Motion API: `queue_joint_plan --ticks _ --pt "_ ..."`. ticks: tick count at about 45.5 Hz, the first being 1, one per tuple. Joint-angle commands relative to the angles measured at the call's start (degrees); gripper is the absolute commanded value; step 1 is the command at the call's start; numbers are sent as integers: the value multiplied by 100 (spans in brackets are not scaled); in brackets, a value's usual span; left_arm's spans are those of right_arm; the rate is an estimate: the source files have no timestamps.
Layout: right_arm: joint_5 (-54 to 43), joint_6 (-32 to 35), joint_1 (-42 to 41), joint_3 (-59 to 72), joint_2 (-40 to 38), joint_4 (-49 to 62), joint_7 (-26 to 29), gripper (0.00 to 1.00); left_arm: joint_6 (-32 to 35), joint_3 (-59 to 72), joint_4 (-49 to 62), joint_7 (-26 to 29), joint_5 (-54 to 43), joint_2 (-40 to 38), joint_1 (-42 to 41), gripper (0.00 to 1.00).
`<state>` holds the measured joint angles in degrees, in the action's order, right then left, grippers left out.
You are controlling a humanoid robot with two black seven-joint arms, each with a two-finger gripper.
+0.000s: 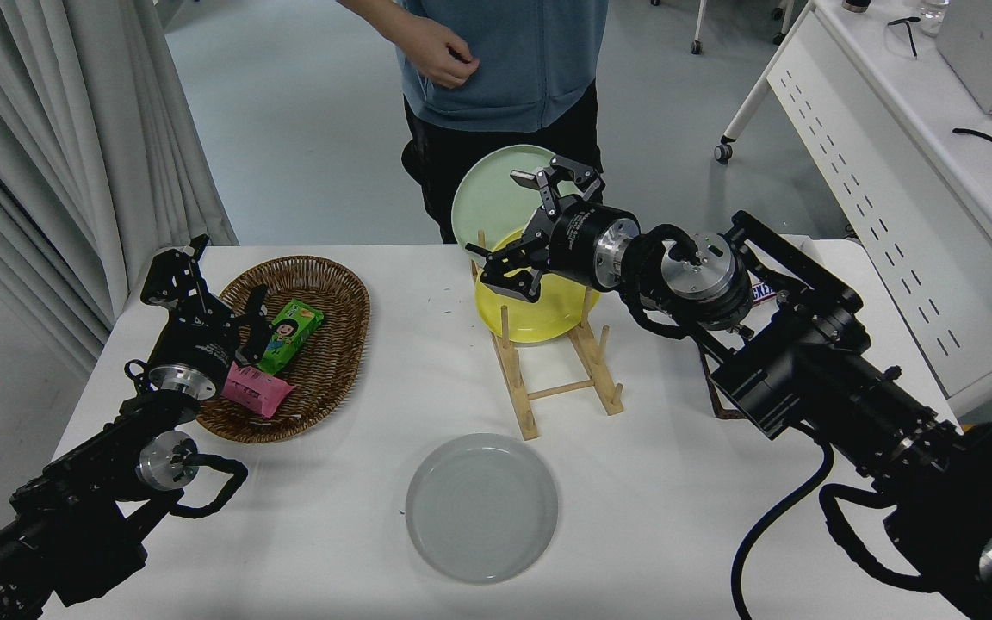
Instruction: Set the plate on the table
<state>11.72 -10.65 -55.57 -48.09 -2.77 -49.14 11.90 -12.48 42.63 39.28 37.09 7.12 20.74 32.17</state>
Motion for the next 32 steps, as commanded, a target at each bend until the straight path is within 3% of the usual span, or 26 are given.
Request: queue_joint_plan --ticks 1,11,21,32 --pt "-724 80 187 -377 -558 -78 -970 100 0 0 0 0 8 0 9 100" --pt "-1215 168 406 -385 -1217 -43 -970 100 0 0 0 0 -1 0 0 100" --pt "-1506 1108 1083 -693 -1428 -114 -970 100 0 0 0 0 -1 0 0 100" --pt "-1603 1539 1777 -1062 -1428 -70 -935 100 0 0 0 0 -1 0 0 100"
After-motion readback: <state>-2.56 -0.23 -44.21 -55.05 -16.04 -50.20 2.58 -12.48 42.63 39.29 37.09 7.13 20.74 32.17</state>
